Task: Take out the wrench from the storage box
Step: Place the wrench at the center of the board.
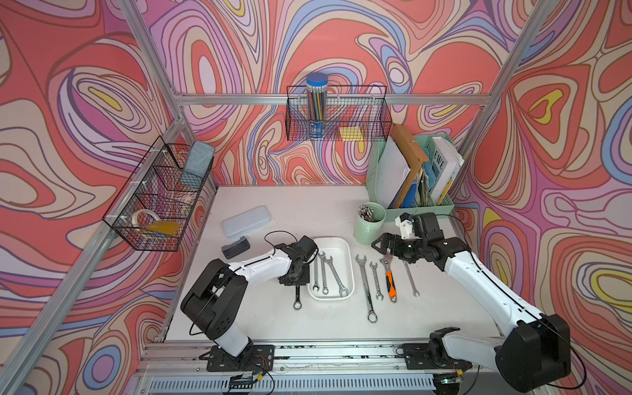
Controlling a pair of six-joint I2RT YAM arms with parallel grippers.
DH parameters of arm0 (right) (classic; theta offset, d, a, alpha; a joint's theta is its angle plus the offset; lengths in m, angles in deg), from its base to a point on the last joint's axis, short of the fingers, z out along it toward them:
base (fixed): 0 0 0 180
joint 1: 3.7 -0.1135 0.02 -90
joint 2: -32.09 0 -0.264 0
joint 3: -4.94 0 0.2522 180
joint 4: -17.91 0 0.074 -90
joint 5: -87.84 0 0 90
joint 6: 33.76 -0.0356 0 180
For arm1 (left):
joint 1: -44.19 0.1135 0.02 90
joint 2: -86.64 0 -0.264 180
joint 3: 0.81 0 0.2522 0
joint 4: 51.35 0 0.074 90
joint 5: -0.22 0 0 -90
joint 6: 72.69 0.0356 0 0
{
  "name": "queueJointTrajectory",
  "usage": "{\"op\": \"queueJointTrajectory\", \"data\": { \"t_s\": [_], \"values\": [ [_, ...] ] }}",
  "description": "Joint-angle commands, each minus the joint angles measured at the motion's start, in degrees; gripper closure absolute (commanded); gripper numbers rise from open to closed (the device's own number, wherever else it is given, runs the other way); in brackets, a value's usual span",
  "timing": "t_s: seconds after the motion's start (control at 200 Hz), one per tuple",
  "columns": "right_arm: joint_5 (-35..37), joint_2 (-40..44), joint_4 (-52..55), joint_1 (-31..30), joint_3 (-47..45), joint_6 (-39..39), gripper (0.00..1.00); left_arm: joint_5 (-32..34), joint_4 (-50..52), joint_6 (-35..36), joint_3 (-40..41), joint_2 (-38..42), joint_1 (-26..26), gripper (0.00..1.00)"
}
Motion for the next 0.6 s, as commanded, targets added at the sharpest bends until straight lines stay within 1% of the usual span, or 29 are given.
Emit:
{"op": "queueJointTrajectory", "data": {
  "t_s": [0.0,0.095,0.17,0.225,0.305,0.416,0.591],
  "values": [
    [0.9,0.5,0.5,0.3,1.6,0.7,0.02,2.8,7.4,0.6,-5.0,6.9,0.0,0.62],
    [1.1,0.5,0.7,0.3,2.1,0.9,0.02,3.6,9.8,0.1,-8.7,9.4,-1.8,0.62],
    [1.2,0.6,0.6,0.3,2.1,0.8,0.02,4.8,11.2,-0.5,-12.3,8.5,-4.5,0.61],
    [1.2,0.5,0.5,0.3,2.1,0.7,0.02,4.5,10.8,-0.9,-14.6,7.0,-6.5,0.61],
    [1.3,0.7,0.7,0.3,2.1,0.8,0.02,4.1,9.3,-1.4,-17.9,3.5,-9.5,0.61],
    [1.8,1.1,1.1,0.3,2.2,0.9,0.02,2.3,7.3,-2.3,-21.8,-2.7,-12.3,0.61],
    [2.1,1.4,1.4,0.3,2.2,1.1,0.02,1.0,4.8,-3.8,-25.6,-12.2,-14.6,0.6]
  ]
}}
